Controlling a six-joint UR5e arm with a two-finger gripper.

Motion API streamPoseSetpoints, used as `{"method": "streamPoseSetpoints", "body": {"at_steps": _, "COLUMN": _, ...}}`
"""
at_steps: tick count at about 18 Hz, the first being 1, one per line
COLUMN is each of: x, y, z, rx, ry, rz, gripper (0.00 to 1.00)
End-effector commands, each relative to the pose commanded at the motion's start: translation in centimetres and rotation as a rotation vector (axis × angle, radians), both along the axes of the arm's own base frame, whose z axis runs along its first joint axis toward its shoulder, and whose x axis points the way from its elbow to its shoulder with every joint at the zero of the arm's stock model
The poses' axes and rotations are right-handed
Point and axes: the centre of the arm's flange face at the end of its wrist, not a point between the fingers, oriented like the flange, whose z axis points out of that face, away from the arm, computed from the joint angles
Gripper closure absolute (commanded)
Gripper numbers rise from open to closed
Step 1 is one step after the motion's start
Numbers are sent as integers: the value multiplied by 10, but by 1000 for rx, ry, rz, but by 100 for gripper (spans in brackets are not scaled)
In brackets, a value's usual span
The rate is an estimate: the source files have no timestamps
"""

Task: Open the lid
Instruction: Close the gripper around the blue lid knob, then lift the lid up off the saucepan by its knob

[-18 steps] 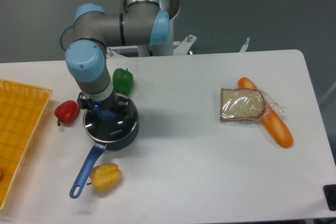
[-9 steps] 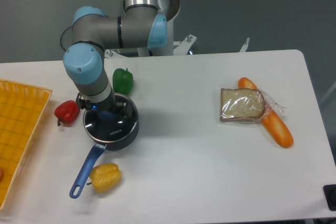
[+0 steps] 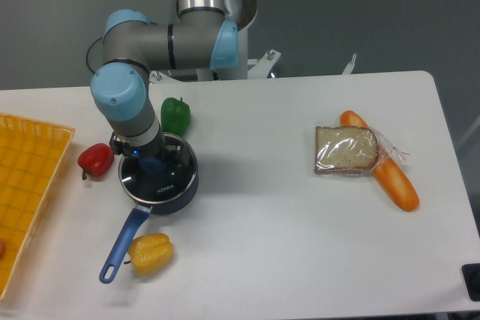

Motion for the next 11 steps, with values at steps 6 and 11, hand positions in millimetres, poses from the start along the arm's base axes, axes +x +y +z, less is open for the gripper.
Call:
{"method": "streamPoseSetpoints", "body": {"at_steps": 6, "x": 1, "y": 1, "z": 0, "rx": 1, "ry": -2, "rz": -6, "gripper": 23}}
{"method": "streamPoseSetpoints", "body": {"at_steps": 11, "x": 1, "y": 2, "z": 2, "rx": 6, "ry": -1, "rz": -9, "gripper": 32}}
